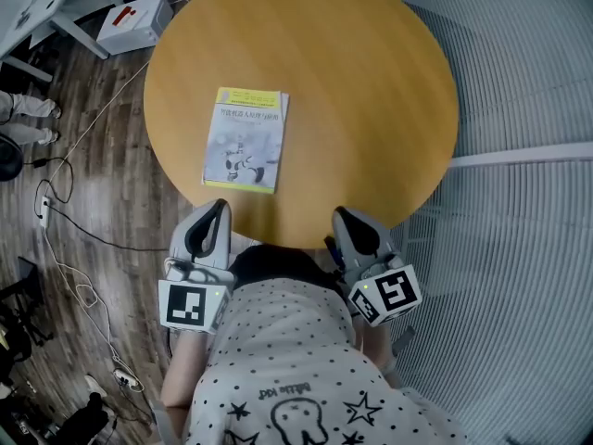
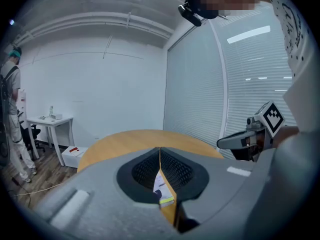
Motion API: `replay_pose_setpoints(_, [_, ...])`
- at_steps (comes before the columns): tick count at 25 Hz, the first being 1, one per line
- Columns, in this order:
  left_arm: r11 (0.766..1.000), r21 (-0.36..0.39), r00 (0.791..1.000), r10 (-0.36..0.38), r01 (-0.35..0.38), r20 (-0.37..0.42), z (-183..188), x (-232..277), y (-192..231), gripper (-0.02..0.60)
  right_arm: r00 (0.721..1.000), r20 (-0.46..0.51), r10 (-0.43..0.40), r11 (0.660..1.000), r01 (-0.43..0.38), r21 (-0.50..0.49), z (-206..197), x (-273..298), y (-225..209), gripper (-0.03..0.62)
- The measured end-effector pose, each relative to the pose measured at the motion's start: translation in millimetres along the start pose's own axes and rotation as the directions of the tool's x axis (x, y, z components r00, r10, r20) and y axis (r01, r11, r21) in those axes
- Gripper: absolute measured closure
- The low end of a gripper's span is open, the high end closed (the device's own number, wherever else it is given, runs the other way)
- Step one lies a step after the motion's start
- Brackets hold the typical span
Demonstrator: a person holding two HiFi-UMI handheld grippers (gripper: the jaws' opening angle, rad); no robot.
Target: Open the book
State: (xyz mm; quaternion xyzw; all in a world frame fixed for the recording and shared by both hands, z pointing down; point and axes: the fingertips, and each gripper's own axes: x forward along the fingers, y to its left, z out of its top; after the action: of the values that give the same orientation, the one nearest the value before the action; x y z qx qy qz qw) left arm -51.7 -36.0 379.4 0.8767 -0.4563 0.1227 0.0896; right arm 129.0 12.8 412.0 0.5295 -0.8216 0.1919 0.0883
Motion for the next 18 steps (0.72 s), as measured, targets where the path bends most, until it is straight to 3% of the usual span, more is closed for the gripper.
replay_pose_setpoints(9, [0.999,0.033,1.0,0.006,-0.006,0.003,-3.9,20.2,-4.7,0.568,0.999,-0.034,0.034,0.999,-0.034,-0.012,-3.1,8.6,-17.1,0.589])
replay_pose_setpoints(15, [0.996,0.083,0.999,0.03,-0.029,-0.015,-4.5,15.4,8.6,0.571,1.0,-0.013,0.004,1.0,-0.004,-0.01,0.1,1.2,-24.1,0.589])
replay_pose_setpoints(18, [0.996,0.084,0.999,0.029,-0.032,0.034,4.1,13.8,12.5,0.57,1.0,0.002,-0.014,1.0,0.014,-0.009,1.1,-0.8,-23.7,0.589])
